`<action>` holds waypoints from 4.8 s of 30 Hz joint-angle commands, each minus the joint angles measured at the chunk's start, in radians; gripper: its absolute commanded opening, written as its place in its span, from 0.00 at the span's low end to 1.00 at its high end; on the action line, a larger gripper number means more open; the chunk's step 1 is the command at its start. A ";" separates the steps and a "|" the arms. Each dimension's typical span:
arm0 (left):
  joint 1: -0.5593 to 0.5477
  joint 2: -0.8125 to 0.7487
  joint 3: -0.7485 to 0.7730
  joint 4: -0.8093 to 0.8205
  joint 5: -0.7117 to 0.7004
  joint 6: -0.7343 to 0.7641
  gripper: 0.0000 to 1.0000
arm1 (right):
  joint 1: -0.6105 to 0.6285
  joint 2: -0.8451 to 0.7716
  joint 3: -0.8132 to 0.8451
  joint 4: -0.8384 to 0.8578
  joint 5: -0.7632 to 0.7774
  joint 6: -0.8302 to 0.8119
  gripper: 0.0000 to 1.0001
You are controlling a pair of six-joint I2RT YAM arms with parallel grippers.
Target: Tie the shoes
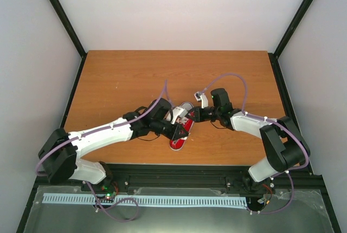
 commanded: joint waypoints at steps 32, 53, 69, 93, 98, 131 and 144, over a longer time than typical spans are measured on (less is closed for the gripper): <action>0.176 0.069 -0.177 0.560 -0.090 0.350 0.61 | 0.007 -0.030 0.013 0.010 -0.091 0.048 0.03; 0.172 0.208 -0.096 0.508 -0.037 0.447 0.49 | 0.006 -0.037 0.023 -0.014 -0.091 0.068 0.03; 0.146 0.238 -0.073 0.521 -0.108 0.432 0.15 | 0.006 -0.034 0.025 -0.034 -0.086 0.063 0.03; 0.146 0.142 -0.191 0.559 -0.138 0.246 0.01 | 0.306 -0.342 -0.288 -0.017 0.355 0.137 0.85; 0.146 0.152 -0.198 0.579 -0.126 0.241 0.01 | 0.312 -0.295 -0.293 0.047 0.346 0.120 0.58; 0.108 0.028 -0.322 0.697 -0.138 0.134 0.01 | 0.226 -0.196 -0.180 -0.214 0.520 0.115 0.03; 0.066 -0.040 -0.415 0.716 -0.236 0.049 0.01 | 0.196 -0.219 -0.102 -0.230 0.359 0.041 0.03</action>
